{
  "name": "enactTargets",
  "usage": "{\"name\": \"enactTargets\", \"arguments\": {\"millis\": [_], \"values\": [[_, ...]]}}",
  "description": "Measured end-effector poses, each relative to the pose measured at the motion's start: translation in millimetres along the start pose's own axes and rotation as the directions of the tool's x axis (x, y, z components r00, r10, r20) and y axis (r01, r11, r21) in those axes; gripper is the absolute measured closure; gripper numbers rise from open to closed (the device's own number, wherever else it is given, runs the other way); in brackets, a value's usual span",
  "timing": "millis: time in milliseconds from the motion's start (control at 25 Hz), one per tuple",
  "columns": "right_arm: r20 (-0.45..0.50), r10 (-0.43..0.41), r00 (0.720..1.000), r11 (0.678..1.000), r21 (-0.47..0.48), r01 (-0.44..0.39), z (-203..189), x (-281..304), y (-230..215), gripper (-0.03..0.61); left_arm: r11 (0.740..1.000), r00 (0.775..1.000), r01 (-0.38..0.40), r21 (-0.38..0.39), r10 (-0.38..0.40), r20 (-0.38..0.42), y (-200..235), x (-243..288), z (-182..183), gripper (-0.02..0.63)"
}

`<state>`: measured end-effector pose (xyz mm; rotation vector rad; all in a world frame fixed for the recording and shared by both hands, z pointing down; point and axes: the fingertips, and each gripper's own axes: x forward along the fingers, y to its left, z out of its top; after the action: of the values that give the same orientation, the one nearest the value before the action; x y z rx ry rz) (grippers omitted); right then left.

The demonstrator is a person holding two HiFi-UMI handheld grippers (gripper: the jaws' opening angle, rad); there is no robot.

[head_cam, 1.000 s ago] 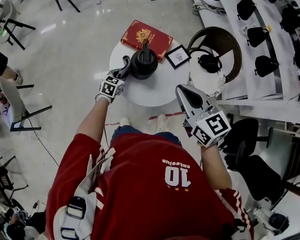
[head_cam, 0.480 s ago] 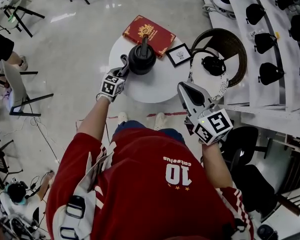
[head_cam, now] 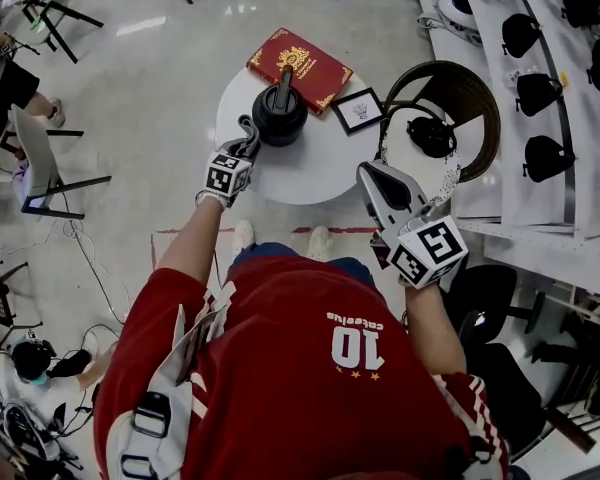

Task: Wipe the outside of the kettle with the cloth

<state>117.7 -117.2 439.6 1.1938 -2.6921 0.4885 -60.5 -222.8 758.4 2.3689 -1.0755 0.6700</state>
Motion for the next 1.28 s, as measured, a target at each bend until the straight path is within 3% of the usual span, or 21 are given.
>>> {"name": "enactTargets", "arguments": {"millis": [920, 1280], "values": [[-0.018, 0.125, 0.992, 0.992, -0.018, -0.126, -16.5, -46.9, -44.1, 0.561, 0.997, 0.997, -0.065, -0.035, 0.066, 0.032, -79.0, 17.2, -9.4, 0.572], [-0.014, 0.116, 0.993, 0.993, -0.012, -0.116, -19.9, -66.5, -65.7, 0.561, 0.999, 0.999, -0.043, 0.017, 0.042, 0.031, -106.4, 40.1, 10.2, 0.572]]}}
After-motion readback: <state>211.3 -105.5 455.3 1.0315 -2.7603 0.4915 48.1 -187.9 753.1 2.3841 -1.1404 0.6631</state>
